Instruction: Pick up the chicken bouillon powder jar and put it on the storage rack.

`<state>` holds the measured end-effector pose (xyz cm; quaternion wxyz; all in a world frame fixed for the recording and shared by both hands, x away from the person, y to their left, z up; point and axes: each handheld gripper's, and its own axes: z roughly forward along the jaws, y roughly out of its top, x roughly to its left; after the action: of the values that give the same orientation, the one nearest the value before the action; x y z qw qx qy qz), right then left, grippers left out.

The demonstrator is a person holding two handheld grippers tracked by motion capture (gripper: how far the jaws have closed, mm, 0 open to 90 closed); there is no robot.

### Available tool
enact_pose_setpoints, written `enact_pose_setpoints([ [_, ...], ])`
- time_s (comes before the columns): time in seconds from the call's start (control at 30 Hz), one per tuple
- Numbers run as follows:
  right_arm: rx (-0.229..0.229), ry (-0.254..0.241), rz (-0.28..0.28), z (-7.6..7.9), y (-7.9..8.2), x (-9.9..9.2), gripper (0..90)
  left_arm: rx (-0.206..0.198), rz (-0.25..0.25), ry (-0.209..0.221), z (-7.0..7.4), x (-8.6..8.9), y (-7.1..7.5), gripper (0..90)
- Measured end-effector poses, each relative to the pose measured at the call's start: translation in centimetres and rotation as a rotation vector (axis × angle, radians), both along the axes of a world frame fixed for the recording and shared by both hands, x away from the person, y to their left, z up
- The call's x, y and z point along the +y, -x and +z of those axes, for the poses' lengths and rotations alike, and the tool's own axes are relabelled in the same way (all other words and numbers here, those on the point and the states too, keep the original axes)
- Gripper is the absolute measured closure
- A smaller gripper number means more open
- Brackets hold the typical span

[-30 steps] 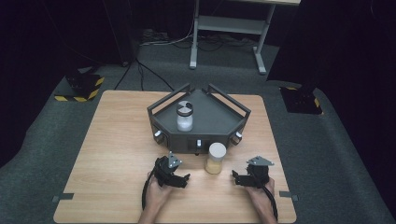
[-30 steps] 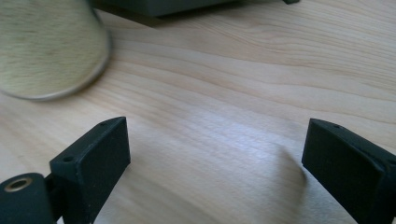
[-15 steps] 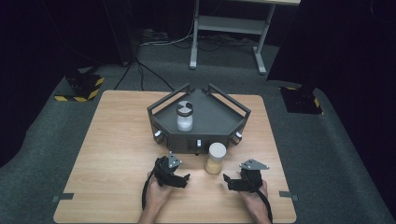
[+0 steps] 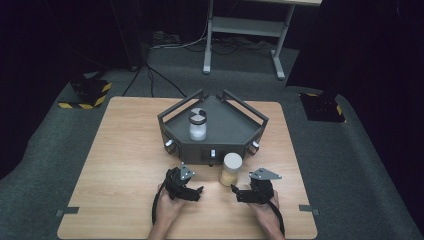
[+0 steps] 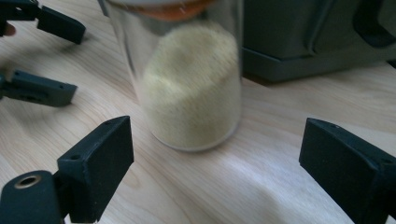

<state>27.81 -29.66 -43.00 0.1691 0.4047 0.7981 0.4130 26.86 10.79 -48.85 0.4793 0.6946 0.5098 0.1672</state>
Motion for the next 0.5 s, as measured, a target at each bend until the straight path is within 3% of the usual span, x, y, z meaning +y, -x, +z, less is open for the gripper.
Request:
enact_pose_setpoints([
  [0.5, -0.03, -0.024, 0.037, 1.4, -1.6, 1.9, 11.6, 0.0, 0.0, 0.0, 0.0, 0.0, 0.0, 5.8],
])
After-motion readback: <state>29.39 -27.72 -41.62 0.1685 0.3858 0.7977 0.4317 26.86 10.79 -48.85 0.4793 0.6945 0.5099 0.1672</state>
